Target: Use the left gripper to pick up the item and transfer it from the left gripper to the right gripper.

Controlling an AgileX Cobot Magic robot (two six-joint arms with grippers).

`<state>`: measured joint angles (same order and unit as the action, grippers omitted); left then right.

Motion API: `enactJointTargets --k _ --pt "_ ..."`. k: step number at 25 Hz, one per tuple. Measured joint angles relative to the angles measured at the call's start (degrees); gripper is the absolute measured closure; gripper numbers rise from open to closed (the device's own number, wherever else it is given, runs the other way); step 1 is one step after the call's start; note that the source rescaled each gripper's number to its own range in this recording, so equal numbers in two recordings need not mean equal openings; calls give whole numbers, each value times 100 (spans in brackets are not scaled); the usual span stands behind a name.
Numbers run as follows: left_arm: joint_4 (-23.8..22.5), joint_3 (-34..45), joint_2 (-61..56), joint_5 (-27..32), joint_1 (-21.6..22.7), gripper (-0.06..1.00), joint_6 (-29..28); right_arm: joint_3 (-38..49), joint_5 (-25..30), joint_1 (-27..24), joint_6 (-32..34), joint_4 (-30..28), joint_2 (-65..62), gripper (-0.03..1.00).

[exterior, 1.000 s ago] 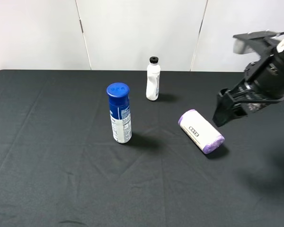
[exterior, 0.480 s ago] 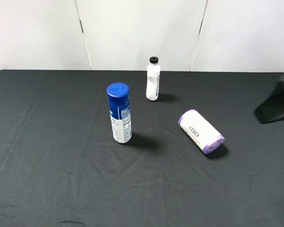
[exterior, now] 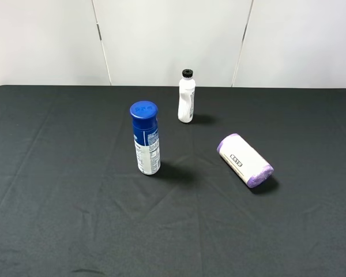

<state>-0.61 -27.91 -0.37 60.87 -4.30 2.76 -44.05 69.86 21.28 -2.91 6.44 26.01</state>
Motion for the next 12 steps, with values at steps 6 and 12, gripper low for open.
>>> enactJointTargets --k 6,12 --pt "0 0 0 0 0 -6 0 582 -84 0 361 -8 -1433 -3" --pt "0 0 0 0 0 -6 0 622 -320 0 240 -113 -2460 -3"
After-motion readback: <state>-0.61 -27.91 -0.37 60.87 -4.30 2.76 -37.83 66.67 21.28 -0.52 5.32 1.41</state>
